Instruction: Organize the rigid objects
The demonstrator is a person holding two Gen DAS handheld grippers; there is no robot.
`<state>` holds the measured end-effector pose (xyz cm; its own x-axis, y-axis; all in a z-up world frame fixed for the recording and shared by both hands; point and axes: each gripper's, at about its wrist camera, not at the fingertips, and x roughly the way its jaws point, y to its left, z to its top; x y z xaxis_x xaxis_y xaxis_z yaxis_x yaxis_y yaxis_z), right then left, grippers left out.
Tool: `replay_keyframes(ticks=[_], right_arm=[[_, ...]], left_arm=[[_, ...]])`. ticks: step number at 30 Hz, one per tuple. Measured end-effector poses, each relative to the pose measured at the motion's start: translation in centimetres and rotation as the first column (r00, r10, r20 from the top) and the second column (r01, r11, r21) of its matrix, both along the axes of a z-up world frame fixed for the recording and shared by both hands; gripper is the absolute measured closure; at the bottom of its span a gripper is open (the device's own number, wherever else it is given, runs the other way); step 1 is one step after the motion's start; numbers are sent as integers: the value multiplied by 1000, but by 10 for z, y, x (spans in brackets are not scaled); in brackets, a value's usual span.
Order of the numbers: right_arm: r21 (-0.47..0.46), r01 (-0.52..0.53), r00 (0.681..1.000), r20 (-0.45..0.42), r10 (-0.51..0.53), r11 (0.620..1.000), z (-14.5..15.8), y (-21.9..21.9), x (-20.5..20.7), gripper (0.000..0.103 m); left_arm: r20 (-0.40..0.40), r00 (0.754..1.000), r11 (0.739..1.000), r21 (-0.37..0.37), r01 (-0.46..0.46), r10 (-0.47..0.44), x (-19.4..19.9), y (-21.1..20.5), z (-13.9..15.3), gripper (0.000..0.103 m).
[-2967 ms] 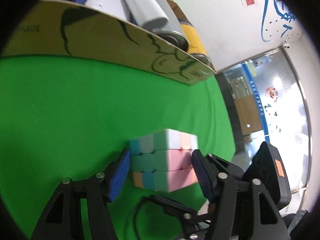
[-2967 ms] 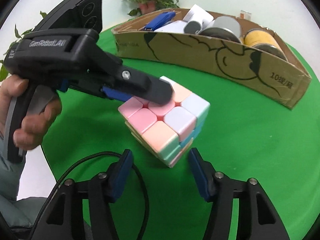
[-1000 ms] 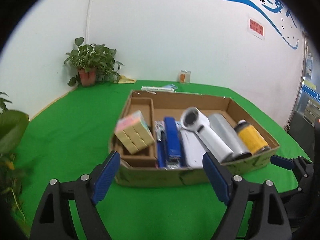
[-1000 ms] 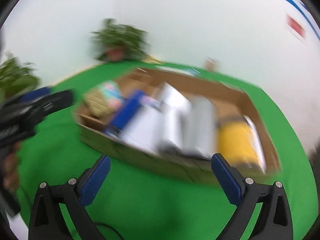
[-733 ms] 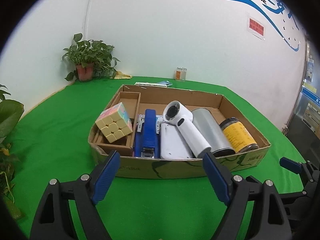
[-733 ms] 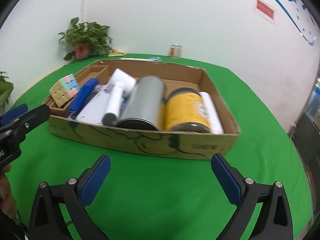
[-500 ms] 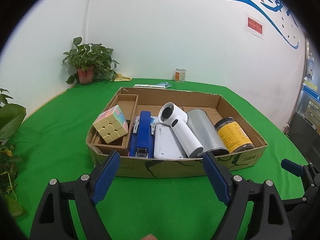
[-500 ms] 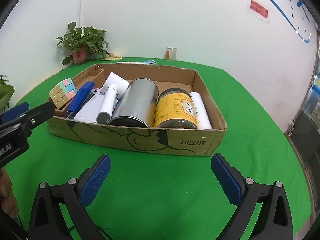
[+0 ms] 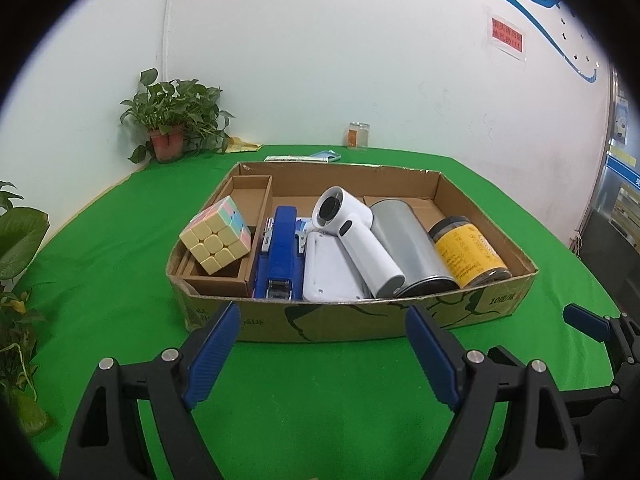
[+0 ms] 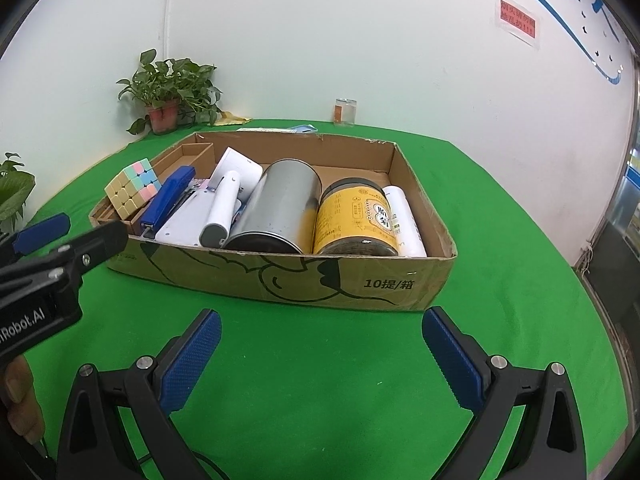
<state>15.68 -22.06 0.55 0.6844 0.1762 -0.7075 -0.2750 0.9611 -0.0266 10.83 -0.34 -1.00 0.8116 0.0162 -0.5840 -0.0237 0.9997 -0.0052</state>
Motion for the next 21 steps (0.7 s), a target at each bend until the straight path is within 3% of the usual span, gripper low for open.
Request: replay_keyframes(ticks=[21], right_arm=[[-18, 5, 1000, -20, -6, 1000, -9, 10, 4, 2]], left_arm=[[-61, 998, 1000, 1, 24, -24, 5, -5, -11, 19]])
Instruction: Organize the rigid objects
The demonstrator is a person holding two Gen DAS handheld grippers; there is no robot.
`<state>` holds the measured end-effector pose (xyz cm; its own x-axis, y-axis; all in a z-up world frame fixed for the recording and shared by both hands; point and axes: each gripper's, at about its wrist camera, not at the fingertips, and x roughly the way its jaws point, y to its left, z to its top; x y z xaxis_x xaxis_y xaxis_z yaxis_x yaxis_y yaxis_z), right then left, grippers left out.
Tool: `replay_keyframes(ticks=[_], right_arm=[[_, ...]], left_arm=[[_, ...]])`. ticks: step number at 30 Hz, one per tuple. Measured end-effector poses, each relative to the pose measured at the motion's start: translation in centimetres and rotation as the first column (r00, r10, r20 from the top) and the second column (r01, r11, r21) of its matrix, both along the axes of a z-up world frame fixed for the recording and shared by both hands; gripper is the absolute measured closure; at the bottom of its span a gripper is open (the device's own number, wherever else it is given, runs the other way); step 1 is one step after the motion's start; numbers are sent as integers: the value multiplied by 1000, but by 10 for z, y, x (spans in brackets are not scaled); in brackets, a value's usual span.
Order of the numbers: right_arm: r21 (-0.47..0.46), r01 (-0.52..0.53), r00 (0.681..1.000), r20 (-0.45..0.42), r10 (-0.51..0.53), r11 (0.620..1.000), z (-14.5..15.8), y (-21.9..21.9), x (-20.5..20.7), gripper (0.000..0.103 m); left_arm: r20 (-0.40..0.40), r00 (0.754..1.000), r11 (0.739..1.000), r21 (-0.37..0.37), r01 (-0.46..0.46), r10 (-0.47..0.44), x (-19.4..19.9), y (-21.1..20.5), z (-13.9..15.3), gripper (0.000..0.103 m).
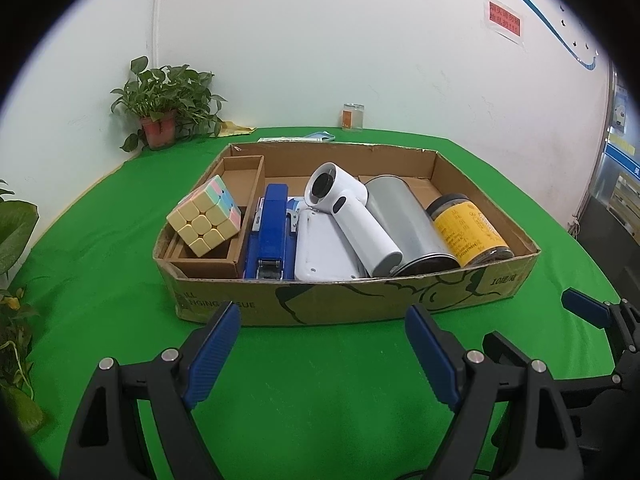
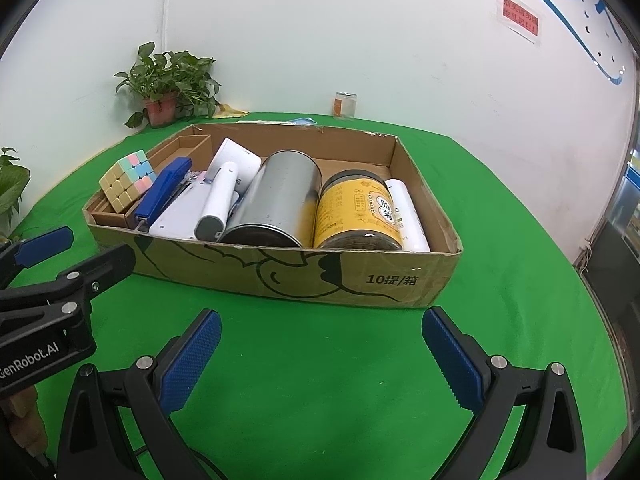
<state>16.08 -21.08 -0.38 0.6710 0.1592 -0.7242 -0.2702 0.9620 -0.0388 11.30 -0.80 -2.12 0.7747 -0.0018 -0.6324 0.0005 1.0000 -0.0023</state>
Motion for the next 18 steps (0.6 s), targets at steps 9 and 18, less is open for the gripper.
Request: replay_keyframes(ticks=[9, 18], right_arm=[[-1, 11, 1000, -2, -11, 1000, 0, 1, -2, 2], [3, 2, 1000, -7, -2, 1000, -1, 4, -1, 2]], left_arm=[[2, 1000, 1000, 13, -2, 2, 0, -2, -2, 19], [2, 1000, 1000, -1, -28, 28, 0, 2, -3, 19]])
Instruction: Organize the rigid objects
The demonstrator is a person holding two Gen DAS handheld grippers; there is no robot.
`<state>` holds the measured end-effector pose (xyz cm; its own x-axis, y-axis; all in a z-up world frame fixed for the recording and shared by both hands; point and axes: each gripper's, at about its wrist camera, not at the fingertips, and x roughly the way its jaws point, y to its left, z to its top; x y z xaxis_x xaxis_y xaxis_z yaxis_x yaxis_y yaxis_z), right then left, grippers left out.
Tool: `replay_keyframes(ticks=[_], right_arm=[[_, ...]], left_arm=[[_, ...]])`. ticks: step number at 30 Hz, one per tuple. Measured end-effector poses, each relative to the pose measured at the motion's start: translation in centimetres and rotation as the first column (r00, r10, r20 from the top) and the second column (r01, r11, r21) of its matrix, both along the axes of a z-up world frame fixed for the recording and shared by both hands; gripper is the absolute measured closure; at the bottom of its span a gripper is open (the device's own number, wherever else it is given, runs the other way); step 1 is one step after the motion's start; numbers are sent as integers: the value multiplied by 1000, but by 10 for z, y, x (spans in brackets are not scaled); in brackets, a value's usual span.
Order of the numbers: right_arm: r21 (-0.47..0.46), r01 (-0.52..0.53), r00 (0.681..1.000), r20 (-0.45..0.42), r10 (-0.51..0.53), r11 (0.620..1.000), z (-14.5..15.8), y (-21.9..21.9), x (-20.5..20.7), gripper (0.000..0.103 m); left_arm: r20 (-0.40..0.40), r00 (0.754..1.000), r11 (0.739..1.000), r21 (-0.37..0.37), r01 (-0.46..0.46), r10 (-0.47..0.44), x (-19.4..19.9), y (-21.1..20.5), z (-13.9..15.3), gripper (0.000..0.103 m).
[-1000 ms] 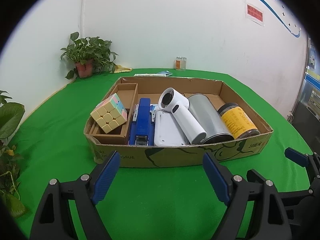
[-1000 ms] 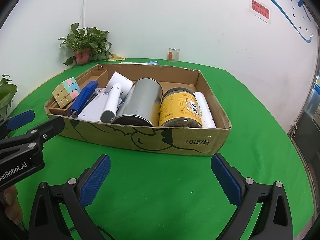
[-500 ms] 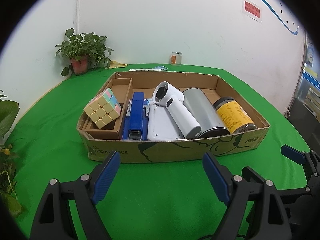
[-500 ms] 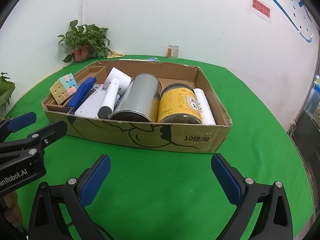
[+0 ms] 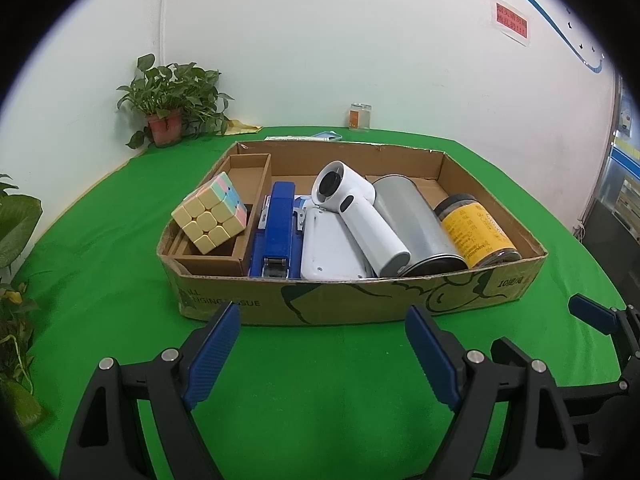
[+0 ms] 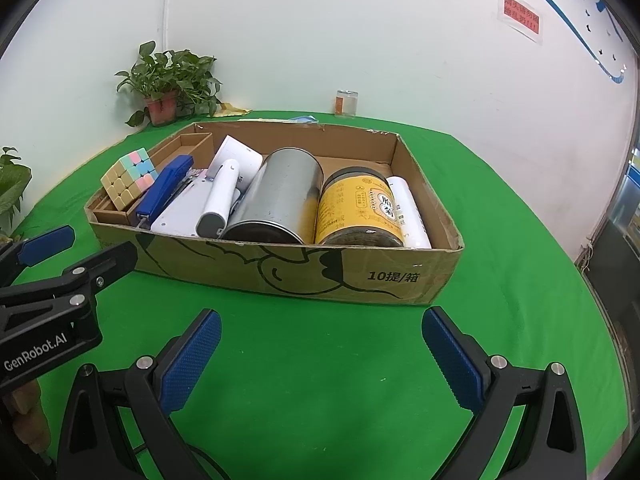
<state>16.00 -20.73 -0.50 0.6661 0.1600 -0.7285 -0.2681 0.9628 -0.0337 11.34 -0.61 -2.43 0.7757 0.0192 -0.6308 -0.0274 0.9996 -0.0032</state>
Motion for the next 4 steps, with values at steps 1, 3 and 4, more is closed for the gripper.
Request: replay_keyframes(ticks=[1, 3, 4], right_arm=[[-1, -1, 1000, -3, 1, 1000, -1, 0, 0, 2], [-4, -1, 1000, -5, 1, 1000, -2, 1, 1, 2], [-5, 1, 1000, -5, -1, 1000, -2, 1, 0, 2]], left_arm=[[7, 1000, 1000, 0, 4, -4, -1, 0, 0, 19], [12, 1000, 1000, 19, 11, -11, -1, -3, -1, 19], [12, 1000, 1000, 17, 12, -13, -1, -4, -1, 19]])
